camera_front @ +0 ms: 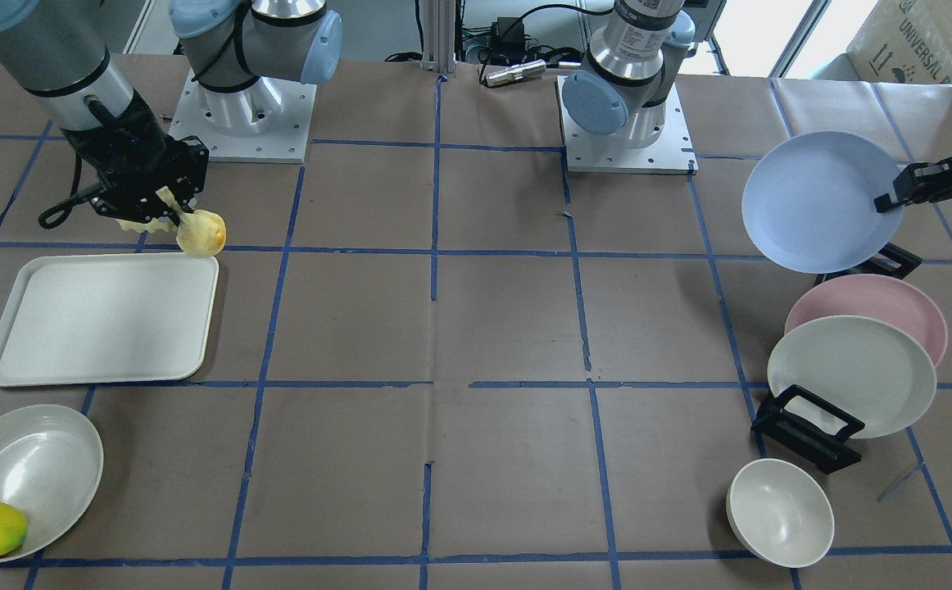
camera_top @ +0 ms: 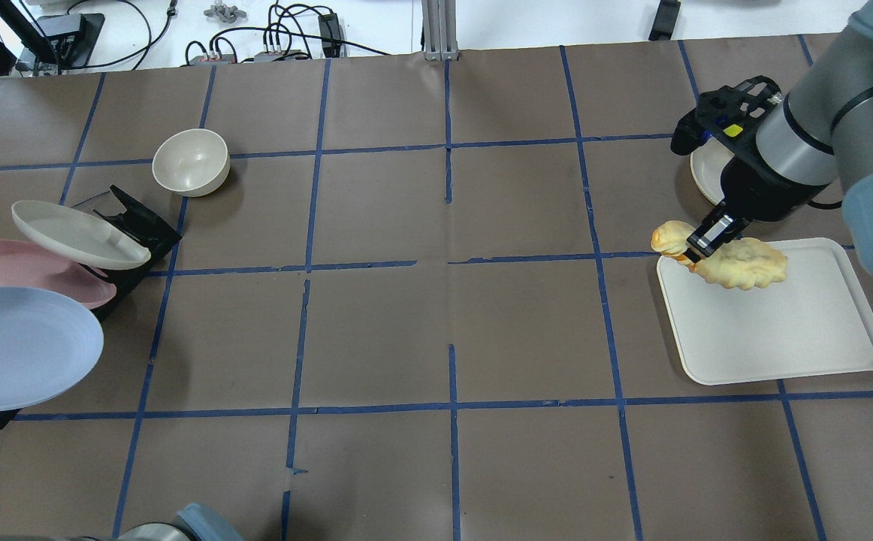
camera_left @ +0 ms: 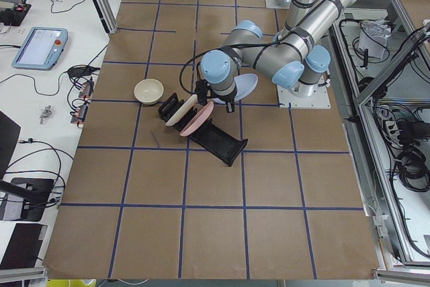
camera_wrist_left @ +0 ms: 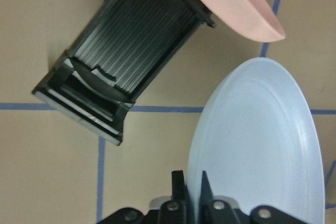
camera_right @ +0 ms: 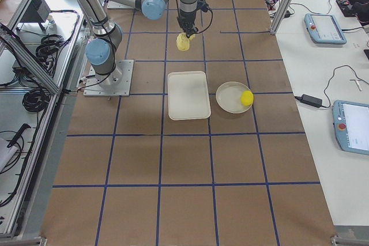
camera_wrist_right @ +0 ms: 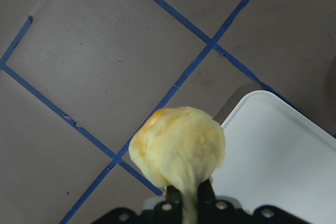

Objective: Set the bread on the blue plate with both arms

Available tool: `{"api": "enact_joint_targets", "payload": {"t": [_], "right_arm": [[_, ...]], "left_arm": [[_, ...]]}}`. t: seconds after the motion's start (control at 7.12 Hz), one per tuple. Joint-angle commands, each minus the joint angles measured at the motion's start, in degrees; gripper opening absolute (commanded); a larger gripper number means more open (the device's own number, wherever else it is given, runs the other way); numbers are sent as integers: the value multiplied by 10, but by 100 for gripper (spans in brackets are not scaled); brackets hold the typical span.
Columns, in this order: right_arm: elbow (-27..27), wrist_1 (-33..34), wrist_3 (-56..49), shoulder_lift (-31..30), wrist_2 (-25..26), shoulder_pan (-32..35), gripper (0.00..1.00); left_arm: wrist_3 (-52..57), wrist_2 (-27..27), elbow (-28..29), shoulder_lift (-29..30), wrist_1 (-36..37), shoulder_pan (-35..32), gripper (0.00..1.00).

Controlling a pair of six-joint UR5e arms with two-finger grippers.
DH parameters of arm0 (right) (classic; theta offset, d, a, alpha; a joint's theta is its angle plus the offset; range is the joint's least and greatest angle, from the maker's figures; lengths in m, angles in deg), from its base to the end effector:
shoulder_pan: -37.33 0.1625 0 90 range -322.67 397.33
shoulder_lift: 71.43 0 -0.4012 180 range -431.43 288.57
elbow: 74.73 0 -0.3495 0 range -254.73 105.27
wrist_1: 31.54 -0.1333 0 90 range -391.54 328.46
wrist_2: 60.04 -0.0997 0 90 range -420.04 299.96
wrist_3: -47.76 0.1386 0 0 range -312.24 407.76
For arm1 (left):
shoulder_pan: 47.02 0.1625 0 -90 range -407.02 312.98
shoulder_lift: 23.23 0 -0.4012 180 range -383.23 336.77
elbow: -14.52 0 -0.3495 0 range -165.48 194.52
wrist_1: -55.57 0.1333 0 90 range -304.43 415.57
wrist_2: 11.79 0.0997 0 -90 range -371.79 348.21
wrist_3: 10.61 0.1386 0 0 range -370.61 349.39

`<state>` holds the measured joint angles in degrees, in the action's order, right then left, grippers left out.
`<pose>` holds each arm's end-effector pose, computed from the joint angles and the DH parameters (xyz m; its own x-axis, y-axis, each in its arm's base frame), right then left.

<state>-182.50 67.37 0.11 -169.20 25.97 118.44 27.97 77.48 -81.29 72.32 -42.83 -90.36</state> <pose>0.0814 -0.4044 0.3592 -0.7780 -0.6253 -0.0609 -0.6242 0.7803 -0.0386 0.2189 -0.3923 0.3288 -0.9609 -0.1680 0.2202 -0.1091 0.9603 0.2568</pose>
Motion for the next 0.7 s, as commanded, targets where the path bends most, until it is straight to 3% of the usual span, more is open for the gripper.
{"api": "enact_joint_targets", "payload": {"t": [0.0, 0.14, 0.56], "right_arm": [[22, -13, 35, 0, 35, 29, 11], [23, -25, 49, -1, 34, 34, 11], [33, -30, 83, -1, 31, 55, 13]], "left_arm": [[-152, -43, -10, -9, 0, -107, 10], [-222, -46, -10, -3, 1, -154, 10], [-281, -153, -14, 21, 51, -250, 10]]}}
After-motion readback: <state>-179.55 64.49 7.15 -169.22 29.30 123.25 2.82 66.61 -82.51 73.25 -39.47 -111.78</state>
